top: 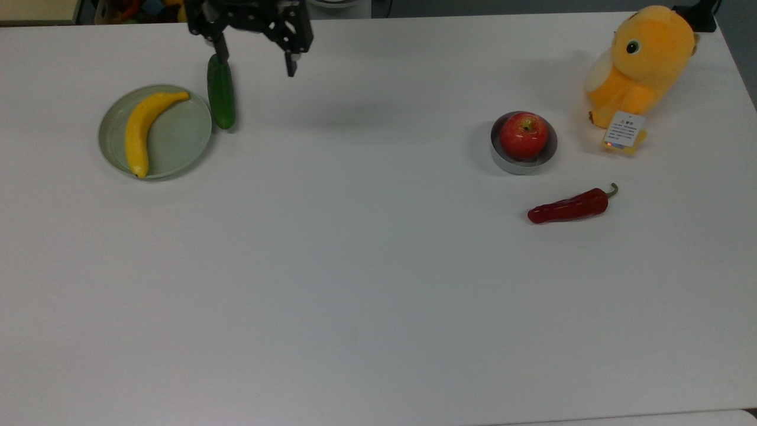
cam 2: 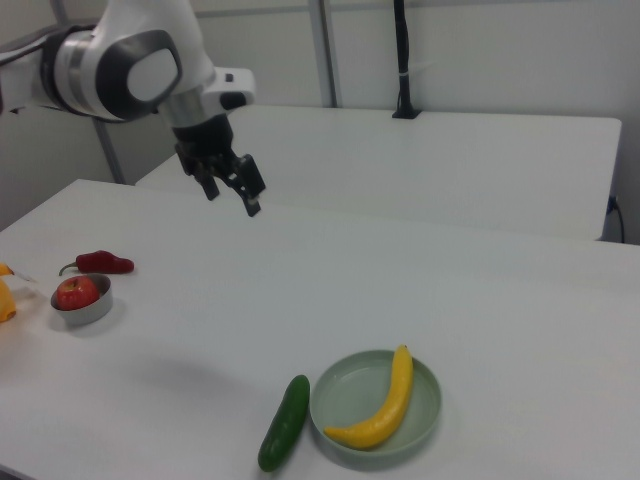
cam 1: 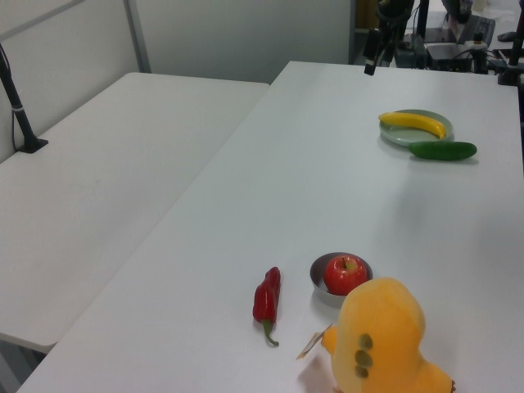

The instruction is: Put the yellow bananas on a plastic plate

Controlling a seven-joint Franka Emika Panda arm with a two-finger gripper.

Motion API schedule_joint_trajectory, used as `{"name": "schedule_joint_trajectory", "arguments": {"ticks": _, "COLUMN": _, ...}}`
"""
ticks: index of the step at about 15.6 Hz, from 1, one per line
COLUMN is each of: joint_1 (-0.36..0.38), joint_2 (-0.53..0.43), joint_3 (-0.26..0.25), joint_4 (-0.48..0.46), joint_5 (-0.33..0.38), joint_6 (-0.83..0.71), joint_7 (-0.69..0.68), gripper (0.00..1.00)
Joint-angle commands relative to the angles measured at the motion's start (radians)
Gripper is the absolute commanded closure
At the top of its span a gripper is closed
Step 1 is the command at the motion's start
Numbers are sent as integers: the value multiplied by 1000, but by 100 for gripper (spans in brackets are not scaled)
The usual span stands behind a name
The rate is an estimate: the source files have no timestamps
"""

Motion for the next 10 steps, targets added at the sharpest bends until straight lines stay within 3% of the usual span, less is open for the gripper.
{"name": "schedule_joint_trajectory", "arguments": {"ticks": 1, "joint_1": 50, "joint_2": 1, "joint_3": -7, "joint_4": 72, "joint_5": 61, "joint_6": -105, "joint_7": 0, "gripper": 0}}
{"name": "schedule_joint_trajectory", "arguments": {"ticks": 3, "joint_1": 73, "joint_2": 3, "joint_3": -18, "joint_4": 77, "joint_5": 62, "joint_6": -133, "joint_7": -79, "gripper": 0}}
{"name": "schedule_joint_trajectory", "arguments": {"ticks": 10, "joint_1": 139, "joint_2": 6, "joint_3": -47, "joint_4": 72, "joint_5": 61, "joint_6": -138, "joint_7": -84, "gripper": 0}}
